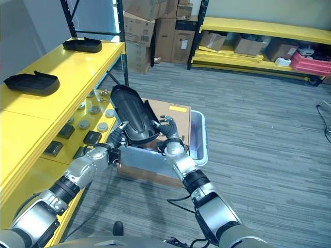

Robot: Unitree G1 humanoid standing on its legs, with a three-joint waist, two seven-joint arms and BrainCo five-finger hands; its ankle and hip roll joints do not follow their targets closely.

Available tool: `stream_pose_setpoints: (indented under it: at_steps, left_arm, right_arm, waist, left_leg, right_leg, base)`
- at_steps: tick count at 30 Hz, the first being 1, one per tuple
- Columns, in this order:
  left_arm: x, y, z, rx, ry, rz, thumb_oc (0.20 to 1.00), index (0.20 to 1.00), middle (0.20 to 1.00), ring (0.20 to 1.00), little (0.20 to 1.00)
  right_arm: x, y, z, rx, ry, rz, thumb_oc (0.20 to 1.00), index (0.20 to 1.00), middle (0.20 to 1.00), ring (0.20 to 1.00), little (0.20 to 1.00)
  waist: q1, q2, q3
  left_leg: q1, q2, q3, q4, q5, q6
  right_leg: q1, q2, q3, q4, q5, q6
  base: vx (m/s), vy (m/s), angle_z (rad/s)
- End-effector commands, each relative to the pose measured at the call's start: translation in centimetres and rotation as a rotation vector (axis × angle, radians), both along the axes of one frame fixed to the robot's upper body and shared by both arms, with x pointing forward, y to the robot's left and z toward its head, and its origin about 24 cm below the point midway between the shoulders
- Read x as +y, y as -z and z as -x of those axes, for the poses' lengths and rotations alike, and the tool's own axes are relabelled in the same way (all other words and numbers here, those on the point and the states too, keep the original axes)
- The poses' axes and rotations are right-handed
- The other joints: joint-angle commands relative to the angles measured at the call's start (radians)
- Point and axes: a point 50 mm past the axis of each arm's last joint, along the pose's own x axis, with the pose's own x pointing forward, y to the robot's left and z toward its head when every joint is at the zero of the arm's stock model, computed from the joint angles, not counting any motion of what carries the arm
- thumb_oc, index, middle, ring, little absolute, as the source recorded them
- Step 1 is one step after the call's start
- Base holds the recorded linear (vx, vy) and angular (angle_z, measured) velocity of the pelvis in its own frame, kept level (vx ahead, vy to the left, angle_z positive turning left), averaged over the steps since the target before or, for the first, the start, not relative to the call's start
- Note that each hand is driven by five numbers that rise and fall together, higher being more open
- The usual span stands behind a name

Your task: Move parts from the plastic box to the shelf.

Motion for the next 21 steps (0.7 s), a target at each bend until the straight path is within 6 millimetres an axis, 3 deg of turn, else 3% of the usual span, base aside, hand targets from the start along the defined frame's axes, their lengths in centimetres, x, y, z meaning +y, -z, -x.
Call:
stream_pose_setpoints:
  at_steps: [1, 5, 10, 11, 13, 15, 18, 20, 21]
  left_arm:
    - [-3.4, -8.7, -2.6, -0.363, 0.029, 0.132, 0.2, 0.2, 0.2, 0.2, 0.2]
    - [-1.2, -9.3, -3.0, -0.427, -0.055, 0.087, 0.2, 0.2, 0.2, 0.2, 0.2]
    - [1.0, -9.4, -3.0, -0.454, -0.132, 0.066, 0.2, 0.2, 0.2, 0.2, 0.2]
    - [3.2, -9.3, -3.0, -0.493, -0.232, 0.039, 0.2, 0.2, 0.2, 0.2, 0.2]
    - [3.7, -9.3, -2.9, -0.502, -0.252, 0.033, 0.2, 0.2, 0.2, 0.2, 0.2]
    - [6.7, -9.6, -2.6, -0.578, -0.352, -0.015, 0.2, 0.2, 0.2, 0.2, 0.2]
    - [8.6, -9.9, -1.9, -0.637, -0.418, -0.046, 0.2, 0.2, 0.2, 0.2, 0.2]
    - [11.9, -11.0, -0.8, -0.717, -0.499, -0.086, 0.2, 0.2, 0.2, 0.2, 0.2]
    - [12.6, -11.3, -0.5, -0.734, -0.52, -0.097, 0.2, 0.2, 0.2, 0.2, 0.2]
  right_arm:
    - [0.0, -2.3, -1.1, -0.082, 0.071, -0.058, 1.0, 1.0, 1.0, 1.0, 1.0]
    - [-1.9, -2.8, -0.6, -0.117, 0.149, -0.061, 1.0, 1.0, 1.0, 1.0, 1.0]
    - [-4.5, -1.9, 0.7, -0.109, 0.21, -0.041, 1.0, 1.0, 1.0, 1.0, 1.0]
    - [-6.9, -0.3, 2.2, -0.065, 0.265, -0.014, 1.0, 1.0, 1.0, 1.0, 1.0]
    - [-7.4, 0.2, 2.6, -0.049, 0.278, -0.016, 1.0, 1.0, 1.0, 1.0, 1.0]
    - [-10.0, 3.0, 5.0, 0.056, 0.351, -0.005, 1.0, 1.0, 1.0, 1.0, 1.0]
    - [-11.1, 5.9, 7.5, 0.159, 0.412, -0.019, 1.0, 1.0, 1.0, 1.0, 1.0]
    - [-12.4, 9.7, 11.3, 0.308, 0.452, 0.011, 1.0, 1.0, 1.0, 1.0, 1.0]
    - [-12.6, 10.5, 12.1, 0.352, 0.456, 0.026, 1.0, 1.0, 1.0, 1.0, 1.0]
  waist:
    - [0.043, 0.036, -0.057]
    - [0.032, 0.035, -0.058]
    - [0.017, 0.034, -0.057]
    - [0.0, 0.031, -0.057]
    - [-0.003, 0.031, -0.057]
    - [-0.015, 0.03, -0.056]
    - [-0.021, 0.031, -0.056]
    - [-0.023, 0.035, -0.056]
    - [-0.022, 0.034, -0.056]
  left_leg:
    - [0.04, -0.001, -0.063, -0.009, -0.066, 0.001]
    - [0.038, 0.0, -0.057, -0.009, -0.067, 0.004]
    - [0.038, -0.001, -0.048, -0.009, -0.068, 0.007]
    - [0.036, -0.001, -0.039, -0.009, -0.068, 0.009]
    - [0.036, -0.001, -0.037, -0.009, -0.068, 0.01]
    - [0.032, -0.004, -0.034, -0.009, -0.07, 0.013]
    - [0.027, -0.009, -0.035, -0.009, -0.073, 0.016]
    - [0.016, -0.019, -0.047, -0.009, -0.073, 0.022]
    - [0.013, -0.022, -0.05, -0.009, -0.074, 0.024]
  right_leg:
    - [-0.019, -0.024, -0.034, 0.049, -0.002, 0.05]
    - [-0.022, -0.023, -0.029, 0.047, -0.002, 0.051]
    - [-0.026, -0.023, -0.021, 0.045, -0.001, 0.053]
    - [-0.033, -0.022, -0.012, 0.044, 0.0, 0.056]
    - [-0.035, -0.023, -0.01, 0.044, 0.001, 0.056]
    - [-0.043, -0.023, -0.001, 0.045, 0.001, 0.059]
    - [-0.05, -0.025, 0.005, 0.047, 0.0, 0.061]
    - [-0.063, -0.03, 0.009, 0.058, 0.001, 0.067]
    - [-0.069, -0.033, 0.011, 0.066, 0.004, 0.071]
  base:
    - [0.0, 0.0, 0.0]
    - [0.0, 0.0, 0.0]
    - [-0.01, 0.003, -0.02]
    - [-0.03, 0.014, -0.02]
    - [-0.03, 0.012, -0.05]
    - [-0.03, 0.012, -0.11]
    - [-0.02, 0.006, -0.13]
    - [-0.05, -0.022, -0.09]
    - [-0.04, -0.035, -0.06]
